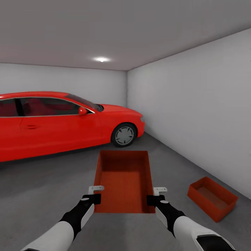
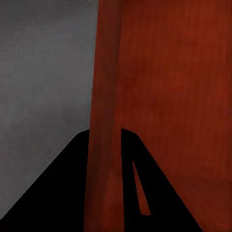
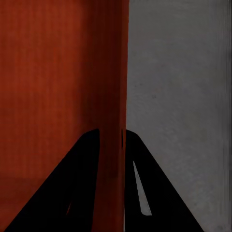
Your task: Move the two storage containers from the living room to the garage. In the garage, place one container on the floor and stack the other container on top of it (either order is fine).
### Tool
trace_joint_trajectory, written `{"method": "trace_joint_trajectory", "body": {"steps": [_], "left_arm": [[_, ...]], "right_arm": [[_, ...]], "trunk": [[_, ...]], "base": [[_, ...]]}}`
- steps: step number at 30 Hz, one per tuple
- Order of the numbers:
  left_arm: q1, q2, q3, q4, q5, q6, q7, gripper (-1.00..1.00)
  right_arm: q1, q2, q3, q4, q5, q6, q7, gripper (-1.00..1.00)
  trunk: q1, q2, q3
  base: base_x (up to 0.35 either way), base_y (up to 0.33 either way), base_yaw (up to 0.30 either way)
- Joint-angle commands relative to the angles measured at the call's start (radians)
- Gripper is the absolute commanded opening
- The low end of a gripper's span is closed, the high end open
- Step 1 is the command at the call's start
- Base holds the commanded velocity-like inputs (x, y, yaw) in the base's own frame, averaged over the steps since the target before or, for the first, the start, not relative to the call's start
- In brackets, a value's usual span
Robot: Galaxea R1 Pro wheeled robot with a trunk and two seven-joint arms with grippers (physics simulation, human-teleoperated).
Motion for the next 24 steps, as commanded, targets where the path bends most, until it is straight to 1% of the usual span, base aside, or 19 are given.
{"method": "trace_joint_trajectory", "body": {"steps": [1, 24], "left_arm": [[0.000, 0.001, 0.004, 0.000, 0.011, 0.006, 0.008, -1.00], [0.000, 0.001, 0.003, 0.000, 0.011, 0.006, 0.008, -1.00]], "right_arm": [[0.000, 0.000, -0.015, -0.004, 0.013, -0.001, -0.009, -1.00], [0.000, 0.000, -0.015, -0.005, 0.013, -0.001, -0.009, -1.00]], "trunk": [[0.001, -0.001, 0.000], [0.001, -0.001, 0.000]], "base": [[0.322, 0.000, -0.242], [0.322, 0.000, -0.242]]}}
